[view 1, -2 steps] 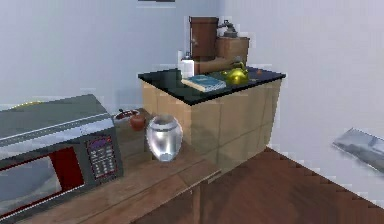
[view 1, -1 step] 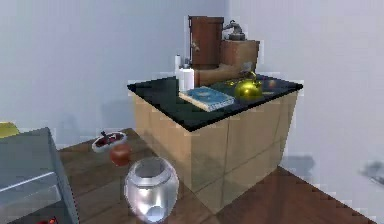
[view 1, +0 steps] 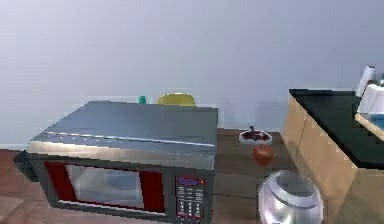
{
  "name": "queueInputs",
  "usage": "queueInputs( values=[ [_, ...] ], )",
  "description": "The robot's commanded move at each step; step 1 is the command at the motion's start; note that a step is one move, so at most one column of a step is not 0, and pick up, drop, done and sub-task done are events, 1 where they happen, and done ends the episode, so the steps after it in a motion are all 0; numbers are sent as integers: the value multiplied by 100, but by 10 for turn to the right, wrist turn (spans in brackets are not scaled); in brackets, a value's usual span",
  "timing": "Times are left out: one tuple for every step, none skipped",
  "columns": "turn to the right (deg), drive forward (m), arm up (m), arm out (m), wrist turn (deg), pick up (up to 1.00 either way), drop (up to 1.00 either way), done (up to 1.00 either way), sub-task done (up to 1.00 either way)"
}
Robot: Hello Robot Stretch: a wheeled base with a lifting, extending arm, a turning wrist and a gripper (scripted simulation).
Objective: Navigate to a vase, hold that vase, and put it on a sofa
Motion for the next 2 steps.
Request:
queueInputs(
  values=[
    [-450, 0, 0, 0, 0, 0, 0, 0, 0],
    [-120, 0, 0, 0, 0, 0, 0, 0, 0]
  ],
)
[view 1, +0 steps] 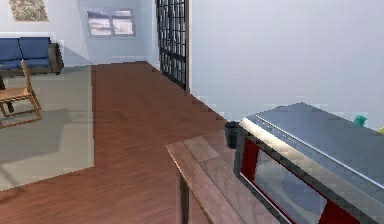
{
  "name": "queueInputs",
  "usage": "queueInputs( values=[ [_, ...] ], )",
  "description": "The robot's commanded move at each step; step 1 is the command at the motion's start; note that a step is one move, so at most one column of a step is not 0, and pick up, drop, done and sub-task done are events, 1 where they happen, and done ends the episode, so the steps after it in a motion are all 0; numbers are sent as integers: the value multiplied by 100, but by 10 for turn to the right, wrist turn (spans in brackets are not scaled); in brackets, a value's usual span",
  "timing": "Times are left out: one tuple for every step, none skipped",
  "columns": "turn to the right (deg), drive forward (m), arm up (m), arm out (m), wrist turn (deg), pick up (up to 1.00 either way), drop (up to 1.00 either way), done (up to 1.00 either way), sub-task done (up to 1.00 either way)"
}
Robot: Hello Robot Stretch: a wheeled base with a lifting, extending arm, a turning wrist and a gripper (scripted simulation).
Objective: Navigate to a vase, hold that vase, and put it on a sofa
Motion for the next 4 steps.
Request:
queueInputs(
  values=[
    [0, 0, 50, 0, 0, 0, 0, 0, 0],
    [0, 0, 38, 0, 0, 0, 0, 0, 0],
    [0, 0, 0, 18, 0, 0, 0, 0, 0],
    [0, 0, 0, 0, 450, 0, 0, 0, 0]
  ],
)
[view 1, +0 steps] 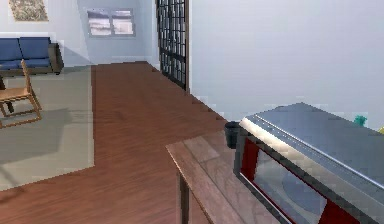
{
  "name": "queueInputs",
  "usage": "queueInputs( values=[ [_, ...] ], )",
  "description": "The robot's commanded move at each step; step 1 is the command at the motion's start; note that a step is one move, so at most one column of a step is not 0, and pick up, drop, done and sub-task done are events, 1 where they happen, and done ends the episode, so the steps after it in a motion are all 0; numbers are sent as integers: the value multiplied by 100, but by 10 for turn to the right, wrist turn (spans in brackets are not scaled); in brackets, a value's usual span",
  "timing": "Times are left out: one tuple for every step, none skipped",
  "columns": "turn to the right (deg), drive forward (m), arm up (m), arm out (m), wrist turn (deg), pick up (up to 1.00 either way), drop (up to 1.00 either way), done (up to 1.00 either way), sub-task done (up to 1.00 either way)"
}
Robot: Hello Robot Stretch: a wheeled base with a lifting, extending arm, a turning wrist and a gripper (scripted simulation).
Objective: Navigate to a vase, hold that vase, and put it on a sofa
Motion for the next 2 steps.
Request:
queueInputs(
  values=[
    [0, 0, 0, 0, 450, 0, 0, 0, 0],
    [0, 0, 0, 0, 450, 0, 0, 0, 0]
  ],
)
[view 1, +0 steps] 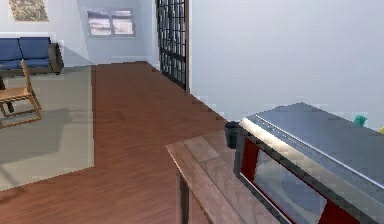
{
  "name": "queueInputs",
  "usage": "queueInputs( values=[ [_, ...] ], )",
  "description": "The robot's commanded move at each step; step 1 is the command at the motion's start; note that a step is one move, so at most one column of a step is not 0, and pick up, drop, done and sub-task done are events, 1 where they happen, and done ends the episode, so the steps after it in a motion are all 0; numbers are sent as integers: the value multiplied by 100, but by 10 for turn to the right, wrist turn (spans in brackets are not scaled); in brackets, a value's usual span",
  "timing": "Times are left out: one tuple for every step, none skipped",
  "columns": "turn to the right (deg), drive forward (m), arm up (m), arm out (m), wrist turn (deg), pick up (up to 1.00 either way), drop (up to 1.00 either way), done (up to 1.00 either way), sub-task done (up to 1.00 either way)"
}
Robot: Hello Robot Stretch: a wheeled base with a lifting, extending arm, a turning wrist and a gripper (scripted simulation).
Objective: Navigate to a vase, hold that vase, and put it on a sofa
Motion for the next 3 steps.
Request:
queueInputs(
  values=[
    [0, 0, 0, 0, 330, 0, 0, 0, 0],
    [0, 0, -26, 0, 0, 0, 0, 0, 0],
    [0, 0, 0, 0, 0, 100, 0, 0, 0]
  ],
)
